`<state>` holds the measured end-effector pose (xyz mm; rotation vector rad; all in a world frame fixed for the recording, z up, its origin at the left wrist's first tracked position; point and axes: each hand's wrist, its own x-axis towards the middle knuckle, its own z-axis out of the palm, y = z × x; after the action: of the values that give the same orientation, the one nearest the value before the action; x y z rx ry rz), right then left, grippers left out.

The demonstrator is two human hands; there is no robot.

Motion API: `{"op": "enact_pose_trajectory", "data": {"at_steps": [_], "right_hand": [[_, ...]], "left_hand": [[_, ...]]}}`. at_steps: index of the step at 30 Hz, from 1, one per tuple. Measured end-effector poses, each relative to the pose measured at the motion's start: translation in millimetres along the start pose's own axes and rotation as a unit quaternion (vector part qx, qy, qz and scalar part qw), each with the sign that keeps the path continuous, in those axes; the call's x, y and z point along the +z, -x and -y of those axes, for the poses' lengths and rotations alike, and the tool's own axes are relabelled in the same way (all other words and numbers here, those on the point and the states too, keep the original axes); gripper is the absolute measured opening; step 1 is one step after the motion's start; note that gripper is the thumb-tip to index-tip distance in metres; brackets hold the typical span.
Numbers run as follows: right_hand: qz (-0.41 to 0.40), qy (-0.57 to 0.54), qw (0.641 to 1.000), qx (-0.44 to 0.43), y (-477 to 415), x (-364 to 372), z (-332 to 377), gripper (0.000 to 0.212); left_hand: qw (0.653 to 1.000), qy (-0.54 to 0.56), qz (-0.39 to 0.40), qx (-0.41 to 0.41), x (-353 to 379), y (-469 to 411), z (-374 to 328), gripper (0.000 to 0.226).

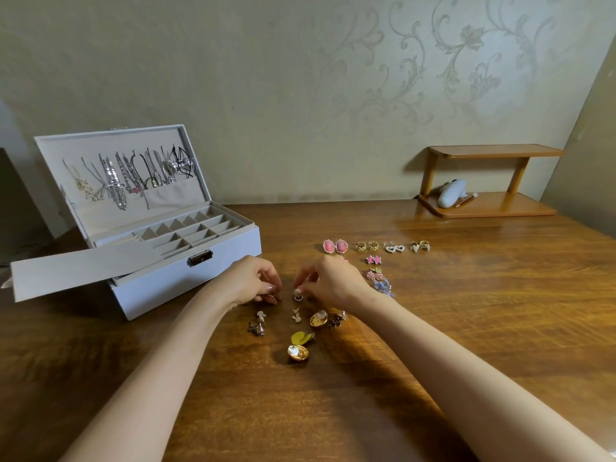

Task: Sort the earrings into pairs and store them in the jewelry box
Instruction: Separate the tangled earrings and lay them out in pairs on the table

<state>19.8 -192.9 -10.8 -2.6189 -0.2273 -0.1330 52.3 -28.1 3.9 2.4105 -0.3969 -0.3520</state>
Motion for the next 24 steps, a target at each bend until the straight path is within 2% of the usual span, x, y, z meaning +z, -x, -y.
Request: {"op": "enact_pose_trajectory", "data": {"at_steps": [7,13,24], "right_hand": [[0.001,0.012,1.000,-0.002,-2.4,3.7,0.3,0.009],[-0.012,-0.060,0.998,-0.013,3.7,-12.9,-1.9,0.009],[-0.051,-0.104,0.993,0.029,28.0,-49.9,-37.0,0.006]], "left_hand": [[0.999,-0.012,-0.037,0.014,-0.4,-0.1,0.3,0.015],[0.997,-0.029,-0.052,0.056,3.7,-2.9,-6.7,0.005],[0.989,0.102,0.008,0.104,25.9,-6.0,-49.5,0.007]]}}
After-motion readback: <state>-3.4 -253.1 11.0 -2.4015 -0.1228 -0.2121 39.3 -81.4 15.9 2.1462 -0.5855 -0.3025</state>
